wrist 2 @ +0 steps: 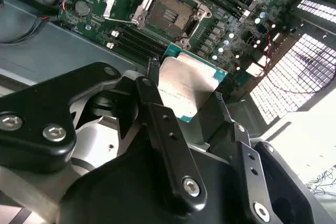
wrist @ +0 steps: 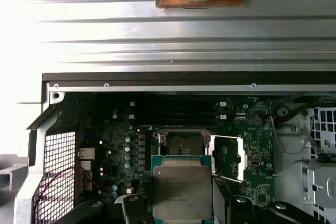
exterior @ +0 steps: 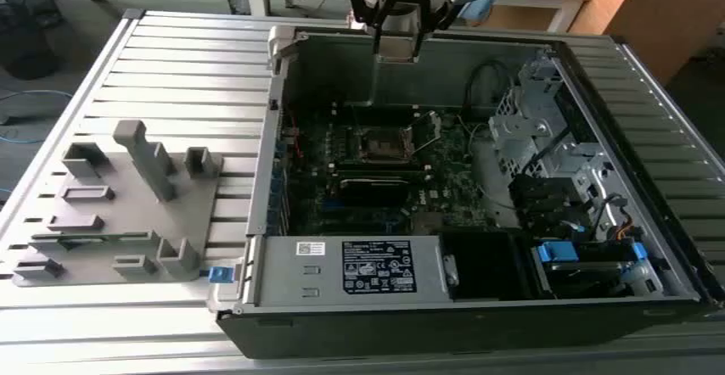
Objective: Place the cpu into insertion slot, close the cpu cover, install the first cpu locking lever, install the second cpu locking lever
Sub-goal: 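Place the cpu into insertion slot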
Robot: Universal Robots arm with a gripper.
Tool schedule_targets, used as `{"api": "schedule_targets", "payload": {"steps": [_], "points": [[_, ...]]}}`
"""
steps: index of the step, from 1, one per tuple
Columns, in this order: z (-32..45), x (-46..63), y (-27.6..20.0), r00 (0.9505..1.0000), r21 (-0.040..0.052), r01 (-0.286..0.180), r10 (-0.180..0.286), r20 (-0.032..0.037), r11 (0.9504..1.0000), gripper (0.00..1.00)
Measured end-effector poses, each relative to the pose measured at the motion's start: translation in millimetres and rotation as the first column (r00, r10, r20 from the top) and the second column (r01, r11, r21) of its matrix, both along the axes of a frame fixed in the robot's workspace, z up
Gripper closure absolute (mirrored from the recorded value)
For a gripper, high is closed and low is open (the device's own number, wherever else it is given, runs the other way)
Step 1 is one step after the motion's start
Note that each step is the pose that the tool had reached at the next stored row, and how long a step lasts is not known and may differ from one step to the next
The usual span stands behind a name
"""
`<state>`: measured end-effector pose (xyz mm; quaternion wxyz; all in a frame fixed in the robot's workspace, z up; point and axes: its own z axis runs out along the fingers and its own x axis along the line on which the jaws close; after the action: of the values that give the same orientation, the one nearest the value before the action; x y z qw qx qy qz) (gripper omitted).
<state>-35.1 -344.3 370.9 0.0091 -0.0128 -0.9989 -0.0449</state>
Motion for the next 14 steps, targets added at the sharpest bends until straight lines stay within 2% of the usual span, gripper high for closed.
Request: {"api": "schedule_targets", "payload": {"steps": [14], "points": [[-3.5, 0.0, 0.0, 1.0, -0.0001, 0.0, 0.0, 0.0, 1.0, 0.46]]}}
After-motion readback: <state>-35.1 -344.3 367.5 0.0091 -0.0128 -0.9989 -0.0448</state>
